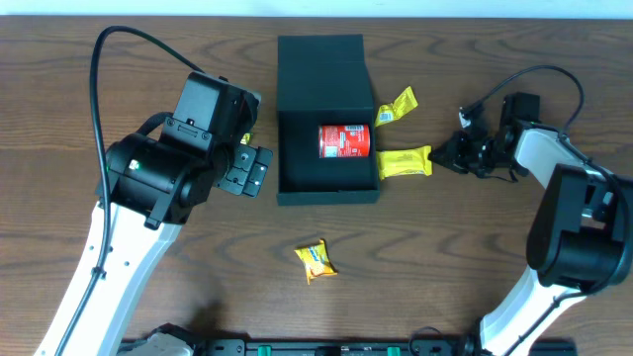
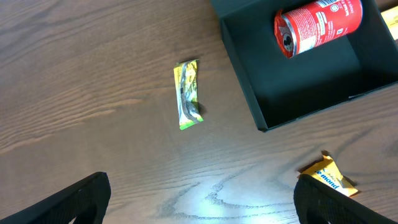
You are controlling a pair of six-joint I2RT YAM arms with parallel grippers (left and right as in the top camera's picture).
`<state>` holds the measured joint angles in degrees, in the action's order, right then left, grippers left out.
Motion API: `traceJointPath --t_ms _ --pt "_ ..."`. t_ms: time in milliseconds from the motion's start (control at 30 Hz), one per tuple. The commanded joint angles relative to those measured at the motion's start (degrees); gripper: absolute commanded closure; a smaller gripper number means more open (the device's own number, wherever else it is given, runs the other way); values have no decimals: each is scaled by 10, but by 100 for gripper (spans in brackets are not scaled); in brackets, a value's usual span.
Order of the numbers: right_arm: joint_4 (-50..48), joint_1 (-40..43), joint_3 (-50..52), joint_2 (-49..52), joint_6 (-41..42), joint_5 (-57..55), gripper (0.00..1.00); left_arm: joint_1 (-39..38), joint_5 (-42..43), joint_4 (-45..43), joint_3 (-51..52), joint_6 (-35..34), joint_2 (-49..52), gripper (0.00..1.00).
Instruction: Pack container
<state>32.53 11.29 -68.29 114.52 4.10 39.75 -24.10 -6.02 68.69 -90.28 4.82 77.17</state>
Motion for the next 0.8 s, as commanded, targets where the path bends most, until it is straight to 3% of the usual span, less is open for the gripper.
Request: traceJointPath --t_ms 0,367,567,600,700,767 --pt "10 -3 -25 -26 6 19 99 1 -6 0 -6 8 3 5" --pt "20 -5 -67 -153 40 17 99 1 -6 -2 -6 8 3 5" --pt "93 -5 -68 -169 32 -109 98 1 -5 0 -6 8 3 4" --pt "109 -5 -64 -158 16 -108 96 1 -5 -2 -6 8 3 5" --pt "106 -5 -44 -128 10 -108 68 1 -5 -6 -6 8 3 4" --pt "96 -5 -28 -109 9 -104 59 1 -5 -5 -6 7 3 5"
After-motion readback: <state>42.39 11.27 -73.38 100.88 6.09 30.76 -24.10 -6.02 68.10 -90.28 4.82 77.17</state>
